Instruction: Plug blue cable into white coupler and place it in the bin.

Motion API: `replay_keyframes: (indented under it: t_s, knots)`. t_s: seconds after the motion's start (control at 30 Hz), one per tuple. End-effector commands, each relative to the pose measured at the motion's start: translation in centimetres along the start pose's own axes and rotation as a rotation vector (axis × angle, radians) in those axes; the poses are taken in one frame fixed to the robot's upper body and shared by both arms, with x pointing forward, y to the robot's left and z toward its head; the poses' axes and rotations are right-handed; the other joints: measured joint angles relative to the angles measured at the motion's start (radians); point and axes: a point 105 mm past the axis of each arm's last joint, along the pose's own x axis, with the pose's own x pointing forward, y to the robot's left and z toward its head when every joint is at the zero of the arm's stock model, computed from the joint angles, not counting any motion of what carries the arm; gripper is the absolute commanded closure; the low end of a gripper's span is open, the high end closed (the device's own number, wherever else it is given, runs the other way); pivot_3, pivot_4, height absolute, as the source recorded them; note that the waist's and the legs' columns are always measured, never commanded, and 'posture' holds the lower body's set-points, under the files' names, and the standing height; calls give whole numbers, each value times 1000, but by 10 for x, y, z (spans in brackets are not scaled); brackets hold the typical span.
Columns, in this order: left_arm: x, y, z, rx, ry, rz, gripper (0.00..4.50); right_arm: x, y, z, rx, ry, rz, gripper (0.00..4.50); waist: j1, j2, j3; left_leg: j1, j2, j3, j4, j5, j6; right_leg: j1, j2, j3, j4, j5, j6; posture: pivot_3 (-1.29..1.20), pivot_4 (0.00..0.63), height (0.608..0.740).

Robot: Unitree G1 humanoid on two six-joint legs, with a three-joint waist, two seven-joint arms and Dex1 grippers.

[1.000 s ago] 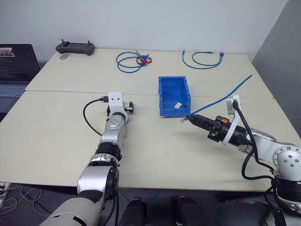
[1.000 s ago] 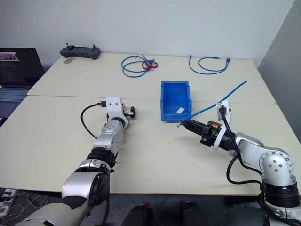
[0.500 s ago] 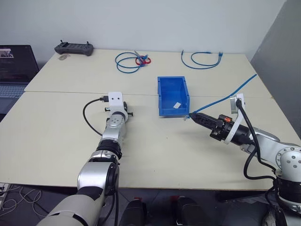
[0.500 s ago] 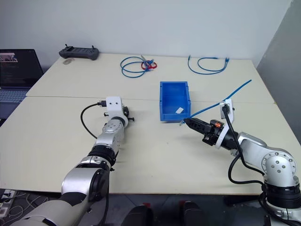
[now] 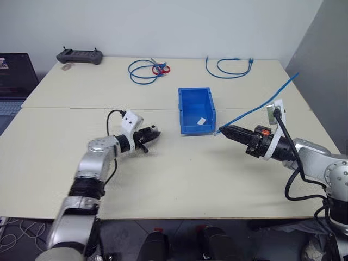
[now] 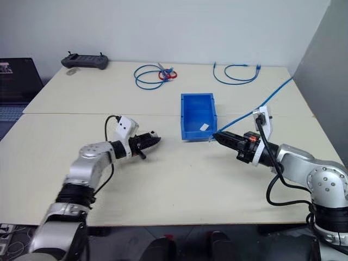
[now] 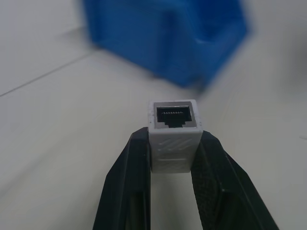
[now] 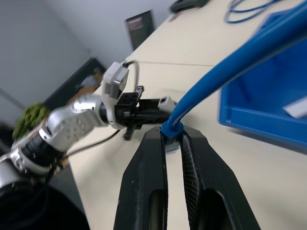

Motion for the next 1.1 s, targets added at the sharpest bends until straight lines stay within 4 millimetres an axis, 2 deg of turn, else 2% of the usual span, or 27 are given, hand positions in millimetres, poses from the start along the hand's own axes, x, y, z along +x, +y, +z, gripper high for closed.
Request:
replay_keyframes:
  t_s: [0.03, 0.13, 0.23, 0.33, 0.47, 0.67, 0.9, 1.1]
  knots:
    - [28, -43, -11, 79, 41, -304, 3706, 12, 13, -7, -147, 82, 78, 4354, 5, 0, 0, 0, -1, 0, 0, 0, 0, 0, 0, 0, 0, -1, 1, 0, 150, 740]
    - [53, -51, -21, 104, 42, -364, 3706, 19, 13, -23, -261, 160, 109, 4354, 8, 0, 0, -1, -2, 1, 2, 0, 0, 0, 1, 0, -1, -2, 4, 0, 150, 740]
    - [68, -55, -36, 153, 73, -399, 3706, 24, 13, -38, -324, 205, 141, 4354, 4, -1, 1, -2, -2, 2, 2, 0, 1, -1, 1, 1, -1, -2, 5, 0, 150, 740]
    - [76, -56, -41, 167, 73, -414, 3706, 25, 10, -59, -400, 261, 162, 4354, 3, -1, 0, -2, -2, 0, 2, 0, 1, -1, 1, 1, -1, -2, 5, 0, 150, 740]
    - [77, -55, -41, 185, 65, -429, 3706, 28, 6, -77, -460, 286, 169, 4354, 2, -1, 0, -2, -2, 0, 2, 0, 1, -1, 1, 1, 0, -2, 5, 0, 150, 740]
    - [76, -57, -40, 191, 59, -447, 3706, 39, -5, -77, -481, 259, 140, 4354, 0, -2, 0, -1, -2, 0, 3, 0, 1, 0, 1, 1, 0, -1, 6, 0, 150, 740]
    - [73, -59, -43, 190, 63, -451, 3706, 39, -7, -70, -476, 252, 157, 4354, 0, -2, 0, -1, -2, 0, 3, 0, 1, 0, 2, 1, 0, -1, 5, 0, 150, 740]
    - [73, -59, -42, 190, 63, -445, 3706, 37, -14, -89, -509, 330, 173, 4354, -1, -2, 0, 0, -2, -1, 3, 0, 1, 0, 2, 0, 1, 1, 1, 0, 150, 740]
